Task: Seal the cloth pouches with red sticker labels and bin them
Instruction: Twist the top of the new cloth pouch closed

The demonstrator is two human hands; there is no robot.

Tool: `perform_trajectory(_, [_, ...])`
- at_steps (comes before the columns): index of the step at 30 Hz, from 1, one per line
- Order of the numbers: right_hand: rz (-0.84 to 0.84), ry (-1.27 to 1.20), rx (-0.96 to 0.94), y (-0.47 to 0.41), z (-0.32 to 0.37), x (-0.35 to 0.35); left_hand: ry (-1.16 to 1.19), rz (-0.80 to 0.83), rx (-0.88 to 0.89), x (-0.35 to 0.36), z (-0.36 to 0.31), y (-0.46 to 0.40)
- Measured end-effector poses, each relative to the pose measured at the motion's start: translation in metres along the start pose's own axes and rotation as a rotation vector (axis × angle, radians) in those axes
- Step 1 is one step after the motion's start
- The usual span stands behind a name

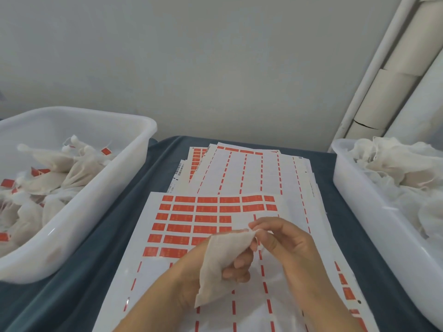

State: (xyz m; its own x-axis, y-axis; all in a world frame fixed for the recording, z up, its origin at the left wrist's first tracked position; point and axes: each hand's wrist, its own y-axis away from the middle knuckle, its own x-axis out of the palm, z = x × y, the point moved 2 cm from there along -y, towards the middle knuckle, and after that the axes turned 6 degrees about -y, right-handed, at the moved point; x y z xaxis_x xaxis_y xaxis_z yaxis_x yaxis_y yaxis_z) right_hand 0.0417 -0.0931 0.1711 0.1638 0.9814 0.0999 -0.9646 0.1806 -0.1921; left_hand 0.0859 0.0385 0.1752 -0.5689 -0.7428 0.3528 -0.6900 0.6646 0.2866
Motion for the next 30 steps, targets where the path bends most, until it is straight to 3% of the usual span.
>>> perform_trajectory(3, [-0.016,0.086,-0.066,0.0,0.002,0.0,-0.207,0.168,0.014,-0.011,0.003,-0.006])
perform_trajectory(6, [-0.016,0.208,-0.137,0.001,0.003,0.001,-0.379,0.147,0.146,-0.011,0.007,-0.003])
perform_trajectory(9, [-0.05,0.27,-0.177,0.002,0.004,0.001,-0.369,0.084,0.19,-0.01,0.009,0.0])
perform_trajectory(15, [-0.382,0.231,-0.12,0.002,0.006,-0.015,-0.464,0.093,0.125,-0.003,0.006,0.003])
perform_trajectory(18, [-0.453,0.181,-0.092,0.002,0.005,-0.019,-0.497,0.122,0.11,0.002,0.008,0.0])
perform_trajectory(21, [-0.369,0.103,-0.027,0.001,0.007,-0.016,-0.544,0.078,0.115,0.003,0.008,0.001])
perform_trajectory(24, [-0.255,-0.133,-0.01,0.0,0.009,-0.014,-0.579,-0.081,0.247,0.0,0.008,0.002])
perform_trajectory(27, [-0.158,-0.227,-0.057,0.0,0.012,-0.012,-0.413,-0.269,0.339,-0.009,0.008,-0.002])
perform_trajectory(28, [-0.129,-0.242,-0.072,0.0,0.013,-0.012,-0.349,-0.23,0.322,-0.011,0.008,-0.001])
perform_trajectory(30, [-0.087,-0.26,-0.086,0.0,0.014,-0.011,-0.287,0.021,0.221,-0.008,0.006,0.003])
